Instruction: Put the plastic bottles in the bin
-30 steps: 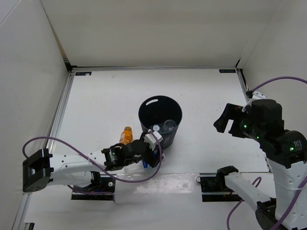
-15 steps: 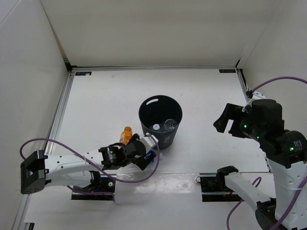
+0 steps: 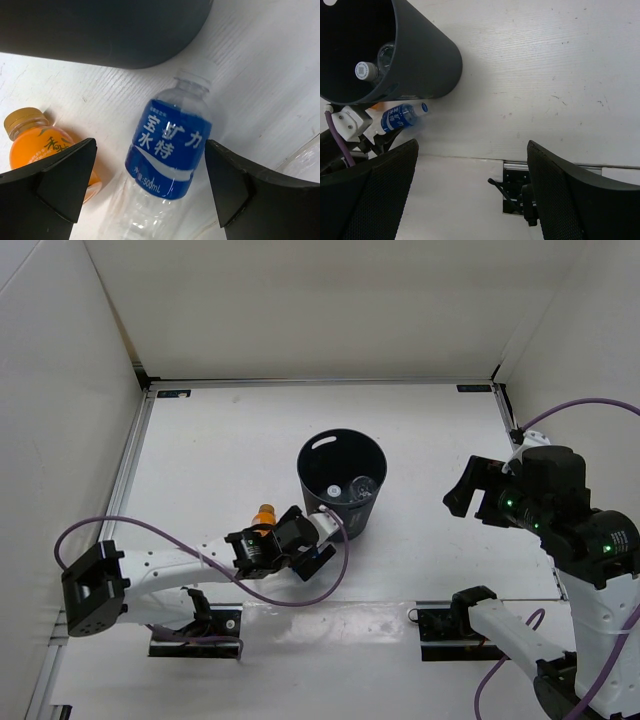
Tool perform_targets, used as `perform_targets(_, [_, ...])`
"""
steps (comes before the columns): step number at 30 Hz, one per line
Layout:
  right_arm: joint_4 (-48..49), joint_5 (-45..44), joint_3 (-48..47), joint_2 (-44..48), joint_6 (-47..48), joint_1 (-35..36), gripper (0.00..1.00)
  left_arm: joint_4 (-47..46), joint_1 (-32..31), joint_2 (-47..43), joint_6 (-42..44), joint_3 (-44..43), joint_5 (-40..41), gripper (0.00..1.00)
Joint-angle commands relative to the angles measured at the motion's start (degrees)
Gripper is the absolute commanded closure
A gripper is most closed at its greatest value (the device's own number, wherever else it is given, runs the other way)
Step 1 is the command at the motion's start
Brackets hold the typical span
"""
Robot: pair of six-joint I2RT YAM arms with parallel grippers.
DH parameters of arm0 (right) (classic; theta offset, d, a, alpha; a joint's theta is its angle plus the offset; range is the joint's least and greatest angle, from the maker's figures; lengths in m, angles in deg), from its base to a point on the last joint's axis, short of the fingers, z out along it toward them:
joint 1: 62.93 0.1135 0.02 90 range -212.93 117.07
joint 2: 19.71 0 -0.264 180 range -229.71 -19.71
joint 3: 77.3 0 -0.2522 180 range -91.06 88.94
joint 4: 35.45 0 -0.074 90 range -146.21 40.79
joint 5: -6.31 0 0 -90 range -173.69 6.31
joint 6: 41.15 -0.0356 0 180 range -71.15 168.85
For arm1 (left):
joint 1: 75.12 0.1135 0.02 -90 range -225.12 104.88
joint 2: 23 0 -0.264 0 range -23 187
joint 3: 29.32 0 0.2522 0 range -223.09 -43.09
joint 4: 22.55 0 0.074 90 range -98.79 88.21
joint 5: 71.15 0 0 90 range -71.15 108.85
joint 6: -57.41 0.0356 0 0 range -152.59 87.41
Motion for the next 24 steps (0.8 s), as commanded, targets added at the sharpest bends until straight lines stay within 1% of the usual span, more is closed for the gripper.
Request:
perform_targets(1, [1.10, -0.45, -1.22, 0.48, -0.03, 0.42, 0.10, 1.87, 0.27, -2.23, 1.26, -1.71, -0.87, 0.00])
perform_targets(7, [1.10, -0.80, -0.70, 1.09, -0.12, 0.50, 0.10, 5.83, 0.19, -5.57, -2.34, -0.75, -2.80, 0.00])
perform_targets(12, [1.10, -1.06, -0.61, 1.09, -0.03, 0.94, 0.10, 6.45, 0.62, -5.58, -5.07, 1.19, -5.26, 0.00])
perform_targets(15, [1.10, -1.07, -0.61, 1.01, -0.03, 0.86, 0.10, 6.01, 1.24, -2.86, -7.17, 1.72, -9.65, 0.00])
perform_targets(18, [0.84, -0.97, -0.61, 1.18, -0.20, 0.68, 0.10, 5.57, 1.24, -0.22, -9.72, 1.28, -11.06, 0.00])
perform_targets(19, [0.57, -0.72, -0.43, 1.18, -0.38, 0.68, 0.10, 4.53, 1.15, 0.74, -10.25, 1.28, -13.07, 0.00])
perform_targets(23, [0.40, -0.54, -0.17, 1.27, -0.47, 0.24, 0.10, 2.06, 1.24, 4.35, -13.41, 0.84, -16.68, 0.00])
perform_targets(24, [0.22, -0.36, 0.01, 1.10, -0.47, 0.07, 0.10, 1.18, 1.24, 6.79, -13.86, 0.84, -16.95, 0.00])
